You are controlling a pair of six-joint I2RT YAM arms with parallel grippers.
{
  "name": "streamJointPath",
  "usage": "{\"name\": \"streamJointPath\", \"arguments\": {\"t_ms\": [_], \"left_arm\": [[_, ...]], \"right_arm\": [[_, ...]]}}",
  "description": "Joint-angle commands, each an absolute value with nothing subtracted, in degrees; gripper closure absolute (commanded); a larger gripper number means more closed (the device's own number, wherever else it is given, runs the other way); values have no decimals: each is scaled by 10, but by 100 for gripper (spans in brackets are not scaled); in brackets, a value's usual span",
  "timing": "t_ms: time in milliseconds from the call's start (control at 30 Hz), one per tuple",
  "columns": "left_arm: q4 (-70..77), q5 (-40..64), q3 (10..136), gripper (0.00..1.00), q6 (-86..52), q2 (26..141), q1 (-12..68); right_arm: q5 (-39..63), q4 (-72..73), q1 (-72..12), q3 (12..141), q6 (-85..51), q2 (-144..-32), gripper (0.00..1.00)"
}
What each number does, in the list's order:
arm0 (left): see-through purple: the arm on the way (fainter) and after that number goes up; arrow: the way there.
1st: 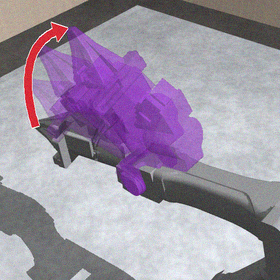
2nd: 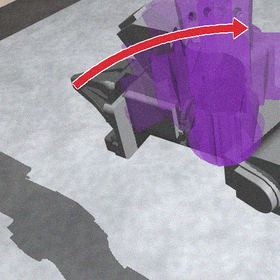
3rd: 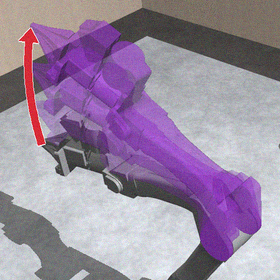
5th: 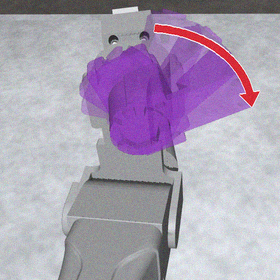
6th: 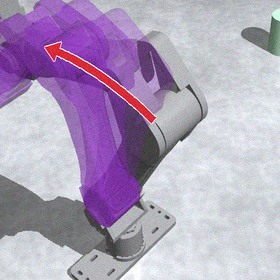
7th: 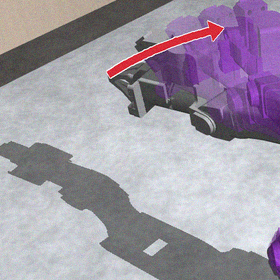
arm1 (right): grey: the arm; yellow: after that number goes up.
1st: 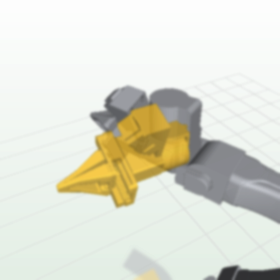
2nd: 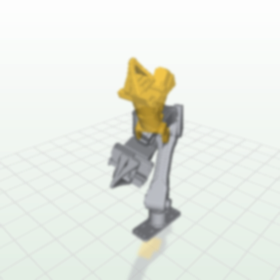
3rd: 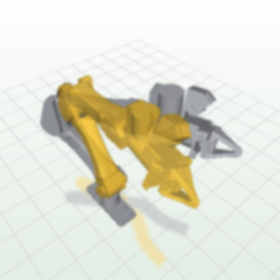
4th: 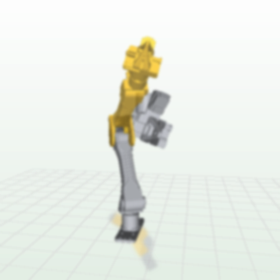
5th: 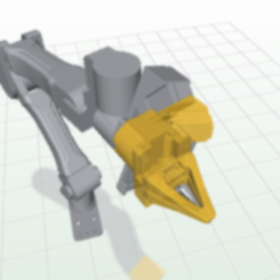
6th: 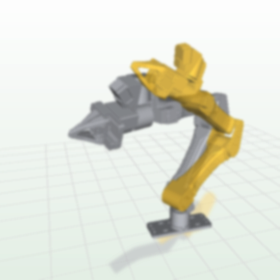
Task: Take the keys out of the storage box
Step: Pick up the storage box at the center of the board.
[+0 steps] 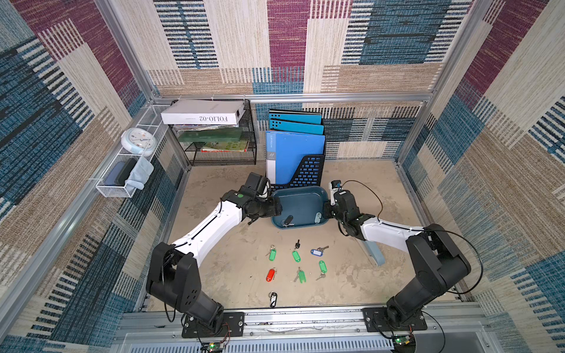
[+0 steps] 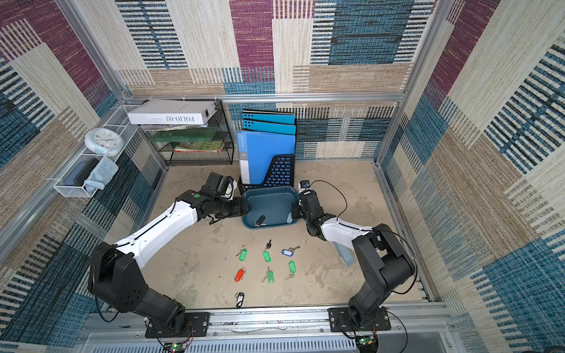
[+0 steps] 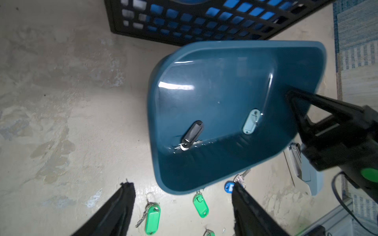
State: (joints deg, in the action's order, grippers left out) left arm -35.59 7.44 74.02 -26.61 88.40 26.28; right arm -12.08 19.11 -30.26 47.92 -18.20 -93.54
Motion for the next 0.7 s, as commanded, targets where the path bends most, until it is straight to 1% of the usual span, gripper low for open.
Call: {"name": "streamJointPath", "arguments": {"t_ms": [0,100,200,333,367,467,500,567,667], "left_arm": [[-388,-5,748,23,-242,877,283],[-386,8,753,27,-240,896,293],[-389,-1,757,30,-240,916,309],[-346,69,739,30,-247,915,303],[-353,62,746,31,-246,919,307],[-400,-24,788,32,-240,952,343],[-414,-30,805,33,-236,969,352],[-435,-47,834,39,-236,1004,371],[-441,-70,849,40,-243,1036,393]], "right_arm": [[-173,271,-317,461,-156,-938,100],[-208,295,-326,449,-148,-951,100],[-217,381,-336,401,-130,-951,100],[-205,435,-337,370,-130,-952,100],[-202,438,-338,368,-130,-951,100],[-205,451,-342,362,-125,-948,100],[-205,460,-343,358,-125,-947,100],[-206,471,-343,353,-125,-948,100],[-208,466,-343,355,-128,-952,100]]}}
